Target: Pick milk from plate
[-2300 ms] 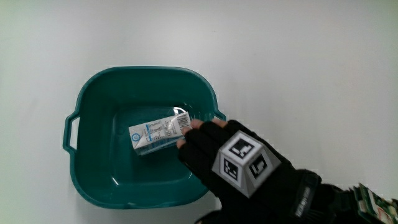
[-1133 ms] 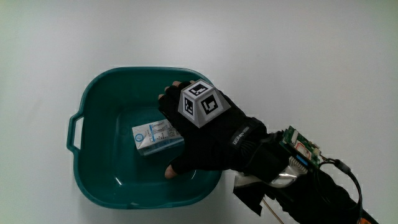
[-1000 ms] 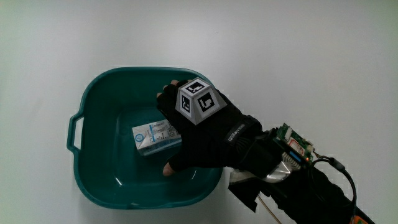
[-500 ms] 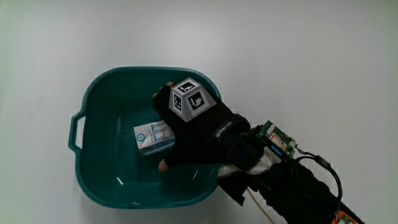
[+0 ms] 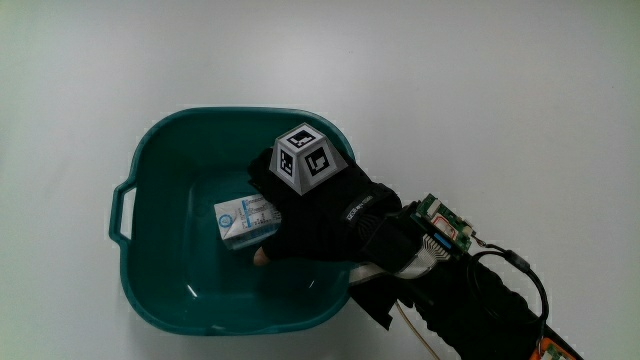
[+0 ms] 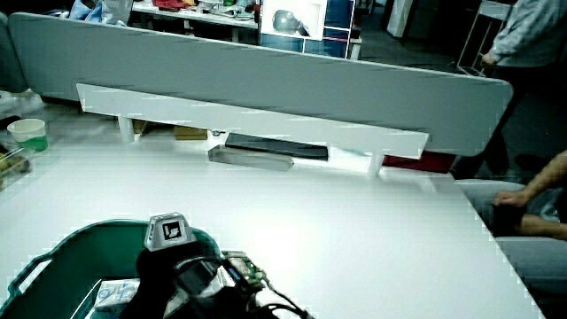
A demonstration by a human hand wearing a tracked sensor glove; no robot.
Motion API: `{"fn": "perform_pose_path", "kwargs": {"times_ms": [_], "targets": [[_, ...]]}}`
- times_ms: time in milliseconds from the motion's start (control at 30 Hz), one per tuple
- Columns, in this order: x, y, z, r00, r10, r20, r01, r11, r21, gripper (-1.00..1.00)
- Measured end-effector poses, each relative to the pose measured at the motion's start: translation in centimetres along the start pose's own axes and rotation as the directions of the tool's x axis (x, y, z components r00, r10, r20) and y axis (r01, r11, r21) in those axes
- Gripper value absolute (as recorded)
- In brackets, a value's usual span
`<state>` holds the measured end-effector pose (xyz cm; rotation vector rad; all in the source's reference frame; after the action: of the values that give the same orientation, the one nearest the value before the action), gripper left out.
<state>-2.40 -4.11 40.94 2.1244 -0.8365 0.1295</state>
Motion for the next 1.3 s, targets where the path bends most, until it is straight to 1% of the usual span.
{"fn": "perform_pose_path", "kwargs": {"times_ms": [100,133,167,200,300,400,467,500,533,567,600,633,667,800,900,1133,1167,1200,1267,1300], "targets": [[0.07,0.04,0.03,1.0,-0.001,-0.009,0.001,0.9998,0.018,0.21],[0.07,0.02,0.04,1.0,0.006,-0.005,-0.006,0.9997,0.024,0.24],[0.06,-0.09,0.14,1.0,0.018,-0.017,-0.018,0.9992,0.035,0.26],[0.07,-0.15,0.21,1.0,0.013,-0.018,-0.013,0.9991,0.041,0.29],[0.09,-0.07,0.2,1.0,0.021,-0.021,-0.02,0.9988,0.045,0.36],[0.1,-0.05,0.21,1.0,0.023,-0.012,-0.022,0.998,0.059,0.43],[0.08,-0.02,0.2,0.999,0.032,-0.011,-0.031,0.9978,0.058,0.48],[0.1,-0.06,0.22,1.0,0.024,-0.011,-0.024,0.9977,0.063,0.5],[0.12,-0.07,0.24,0.999,0.029,-0.015,-0.028,0.9978,0.061,0.52],[0.14,-0.03,0.23,1.0,0.024,-0.011,-0.023,0.9977,0.064,0.55],[0.1,0.0,0.21,0.999,0.035,-0.012,-0.035,0.9977,0.058,0.57],[0.05,0.0,0.24,0.999,0.032,0.0,-0.032,0.9972,0.068,0.6],[-0.03,-0.01,0.24,0.999,0.035,0.008,-0.036,0.9976,0.059,0.62],[-0.06,-0.06,0.17,0.999,0.042,0.009,-0.043,0.9965,0.072,0.71],[-0.14,-0.16,0.2,0.999,0.045,0.024,-0.047,0.9956,0.082,0.79],[-0.36,-0.31,0.21,0.998,0.052,0.041,-0.056,0.9934,0.1,0.95],[-0.42,-0.34,0.23,0.997,0.062,0.039,-0.066,0.9925,0.103,0.98],[-0.4,-0.24,0.09,0.997,0.063,0.044,-0.067,0.9933,0.094,1.0],[-0.56,-0.43,0.2,0.997,0.065,0.047,-0.069,0.9923,0.103,1.0],[-0.55,-0.35,0.1,0.997,0.061,0.048,-0.066,0.993,0.098,1.0]]}}
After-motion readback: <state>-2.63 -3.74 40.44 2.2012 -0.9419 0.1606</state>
